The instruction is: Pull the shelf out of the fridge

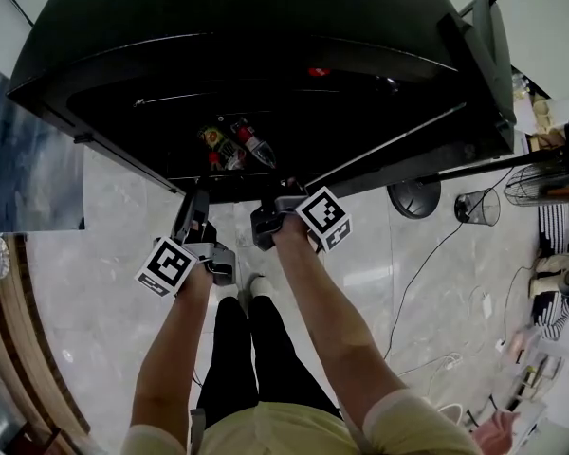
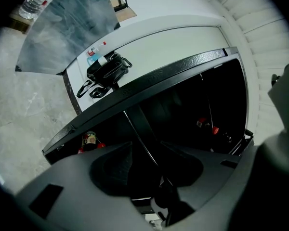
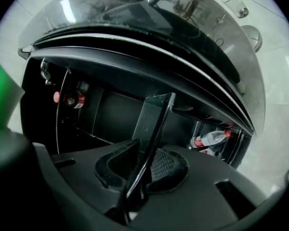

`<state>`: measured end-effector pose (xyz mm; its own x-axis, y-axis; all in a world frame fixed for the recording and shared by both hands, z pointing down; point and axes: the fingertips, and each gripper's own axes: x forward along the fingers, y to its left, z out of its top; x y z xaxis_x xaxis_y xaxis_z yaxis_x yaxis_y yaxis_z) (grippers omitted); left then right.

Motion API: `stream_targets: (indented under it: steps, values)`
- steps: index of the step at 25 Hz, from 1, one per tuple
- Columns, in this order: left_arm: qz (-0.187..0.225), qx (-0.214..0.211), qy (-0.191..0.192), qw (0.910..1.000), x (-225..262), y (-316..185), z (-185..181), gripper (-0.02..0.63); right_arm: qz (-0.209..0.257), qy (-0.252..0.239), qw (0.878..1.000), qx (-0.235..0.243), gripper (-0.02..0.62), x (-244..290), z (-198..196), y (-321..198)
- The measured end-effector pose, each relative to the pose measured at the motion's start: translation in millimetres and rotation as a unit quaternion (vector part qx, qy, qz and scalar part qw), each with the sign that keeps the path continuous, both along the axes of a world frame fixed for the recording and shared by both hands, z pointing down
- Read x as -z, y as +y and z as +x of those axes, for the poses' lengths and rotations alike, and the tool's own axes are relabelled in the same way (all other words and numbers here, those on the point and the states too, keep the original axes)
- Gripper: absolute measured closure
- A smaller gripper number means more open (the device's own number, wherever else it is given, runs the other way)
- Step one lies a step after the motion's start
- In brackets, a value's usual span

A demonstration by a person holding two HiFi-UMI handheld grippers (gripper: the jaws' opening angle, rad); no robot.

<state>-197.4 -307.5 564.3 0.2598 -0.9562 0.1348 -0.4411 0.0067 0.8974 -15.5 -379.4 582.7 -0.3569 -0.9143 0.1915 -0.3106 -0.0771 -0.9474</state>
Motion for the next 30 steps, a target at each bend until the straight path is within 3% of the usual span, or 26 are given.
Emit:
stream_targets:
  steps: [30]
  values:
    - [0.0, 0.037, 0.014, 0.9992, -13.3, -26.9, -9.8, 0.443, 0.007, 0.017, 1.0, 0.025, 0.535, 4.6, 5.9, 47.1]
